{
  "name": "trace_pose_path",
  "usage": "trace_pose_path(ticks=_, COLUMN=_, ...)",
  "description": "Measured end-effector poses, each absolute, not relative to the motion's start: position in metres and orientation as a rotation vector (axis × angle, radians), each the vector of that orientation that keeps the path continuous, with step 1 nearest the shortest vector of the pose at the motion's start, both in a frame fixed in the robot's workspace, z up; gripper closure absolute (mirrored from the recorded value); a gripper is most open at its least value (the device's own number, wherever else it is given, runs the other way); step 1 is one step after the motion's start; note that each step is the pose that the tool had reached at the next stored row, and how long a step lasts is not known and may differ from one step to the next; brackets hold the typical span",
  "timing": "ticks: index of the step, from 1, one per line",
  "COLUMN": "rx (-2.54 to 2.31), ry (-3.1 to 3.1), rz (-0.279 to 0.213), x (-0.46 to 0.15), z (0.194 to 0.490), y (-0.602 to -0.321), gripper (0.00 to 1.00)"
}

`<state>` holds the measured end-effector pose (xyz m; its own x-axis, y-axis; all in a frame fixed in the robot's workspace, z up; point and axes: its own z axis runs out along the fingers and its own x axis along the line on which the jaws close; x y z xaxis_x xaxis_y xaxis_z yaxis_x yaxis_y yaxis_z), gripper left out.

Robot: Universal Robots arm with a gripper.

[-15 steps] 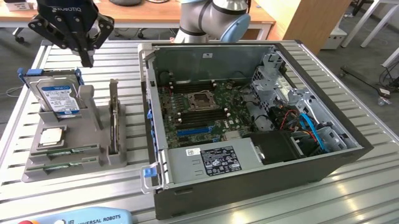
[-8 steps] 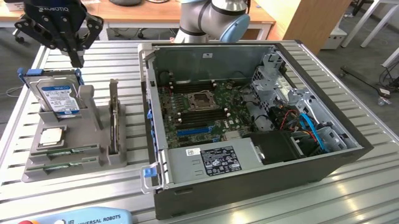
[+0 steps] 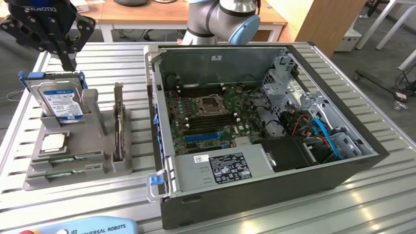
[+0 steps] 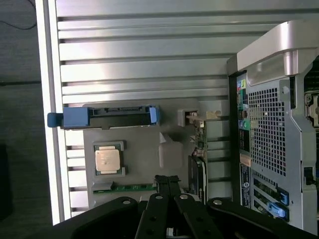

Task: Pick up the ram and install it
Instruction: 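Reach for the ram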

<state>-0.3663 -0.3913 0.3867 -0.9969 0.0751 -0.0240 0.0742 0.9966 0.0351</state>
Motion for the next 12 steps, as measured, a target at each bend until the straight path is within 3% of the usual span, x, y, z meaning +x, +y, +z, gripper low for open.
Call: trace_pose_path(ticks=12, rx=0.116, ry=3.114, rz=0.053, x=-0.389, z=0.386, y=-0.391, gripper=0.9)
